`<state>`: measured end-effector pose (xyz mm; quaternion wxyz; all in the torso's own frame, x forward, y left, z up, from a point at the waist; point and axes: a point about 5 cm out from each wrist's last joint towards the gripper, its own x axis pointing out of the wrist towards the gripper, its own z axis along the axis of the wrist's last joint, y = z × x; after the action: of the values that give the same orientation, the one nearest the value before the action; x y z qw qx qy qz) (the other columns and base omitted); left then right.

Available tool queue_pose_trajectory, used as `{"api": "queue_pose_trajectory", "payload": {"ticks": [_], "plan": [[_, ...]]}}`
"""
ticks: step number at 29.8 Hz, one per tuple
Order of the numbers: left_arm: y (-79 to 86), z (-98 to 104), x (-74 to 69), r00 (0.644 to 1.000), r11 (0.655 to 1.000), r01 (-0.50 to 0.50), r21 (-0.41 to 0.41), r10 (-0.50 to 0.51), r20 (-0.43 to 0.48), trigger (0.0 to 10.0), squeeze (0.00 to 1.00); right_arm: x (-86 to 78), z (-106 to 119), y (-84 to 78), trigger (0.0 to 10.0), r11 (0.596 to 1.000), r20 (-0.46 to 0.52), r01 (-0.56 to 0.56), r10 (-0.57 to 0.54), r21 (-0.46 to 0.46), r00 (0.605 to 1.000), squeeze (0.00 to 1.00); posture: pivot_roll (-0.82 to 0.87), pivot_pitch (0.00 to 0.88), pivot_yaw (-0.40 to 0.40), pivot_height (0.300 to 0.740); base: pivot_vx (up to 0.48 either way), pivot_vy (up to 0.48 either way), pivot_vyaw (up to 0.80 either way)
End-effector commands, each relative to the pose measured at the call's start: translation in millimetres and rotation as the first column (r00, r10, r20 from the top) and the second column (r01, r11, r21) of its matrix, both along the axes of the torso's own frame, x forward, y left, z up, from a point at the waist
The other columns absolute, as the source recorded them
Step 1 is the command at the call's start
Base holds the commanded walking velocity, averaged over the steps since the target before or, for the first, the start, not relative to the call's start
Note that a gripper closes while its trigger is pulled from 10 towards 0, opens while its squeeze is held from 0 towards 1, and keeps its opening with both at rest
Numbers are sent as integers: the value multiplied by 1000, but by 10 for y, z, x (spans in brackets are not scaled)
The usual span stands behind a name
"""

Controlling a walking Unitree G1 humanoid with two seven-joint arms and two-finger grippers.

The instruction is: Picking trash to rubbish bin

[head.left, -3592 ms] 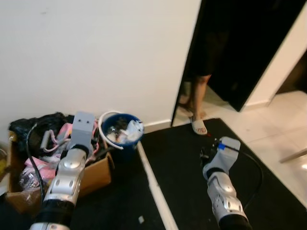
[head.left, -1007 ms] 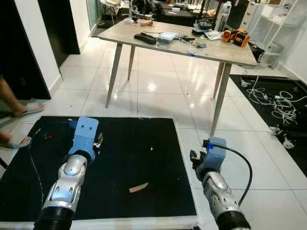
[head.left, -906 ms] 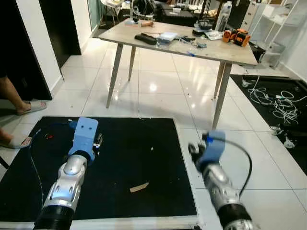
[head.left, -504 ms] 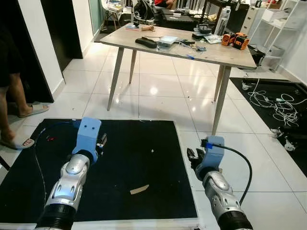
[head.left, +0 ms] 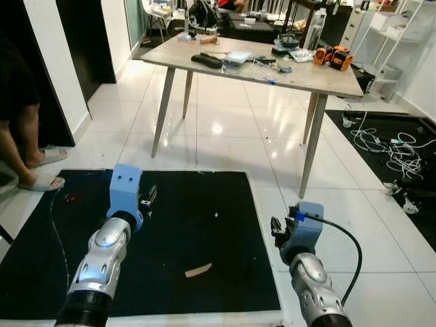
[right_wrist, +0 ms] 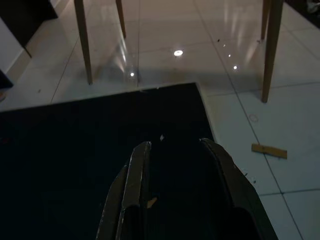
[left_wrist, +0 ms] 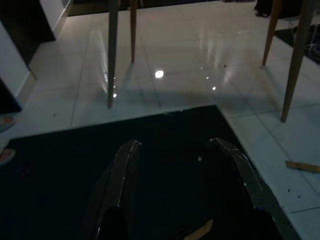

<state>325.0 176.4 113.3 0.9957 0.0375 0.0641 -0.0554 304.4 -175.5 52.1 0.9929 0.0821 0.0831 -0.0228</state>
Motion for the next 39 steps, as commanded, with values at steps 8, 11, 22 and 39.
{"api": "queue_pose_trajectory", "payload": {"ticks": [8, 11, 22, 39], "plan": [[-91, 34, 5, 1000, 1000, 25, -8, -25, 16, 10000, 0, -7, 20, 12, 10000, 1000, 14, -4, 4, -5, 1000, 0, -29, 28, -19, 740, 411, 0, 0], [-87, 28, -7, 1000, 1000, 27, -1, -27, 15, 10000, 0, -6, 27, 21, 10000, 1000, 19, -9, 9, -5, 1000, 0, -29, 28, -19, 740, 409, 0, 0], [-60, 30, -12, 1000, 1000, 26, 2, -26, 16, 10000, 0, -38, 40, -70, 10000, 999, 31, 39, -39, 7, 999, 0, -29, 37, -19, 740, 409, 0, -145], [-52, 46, -5, 1000, 1000, 20, 10, -20, 22, 10000, 0, -26, 66, -91, 10000, 999, 33, 50, -51, 12, 998, 0, -30, 48, -22, 740, 391, 0, -188]]}}
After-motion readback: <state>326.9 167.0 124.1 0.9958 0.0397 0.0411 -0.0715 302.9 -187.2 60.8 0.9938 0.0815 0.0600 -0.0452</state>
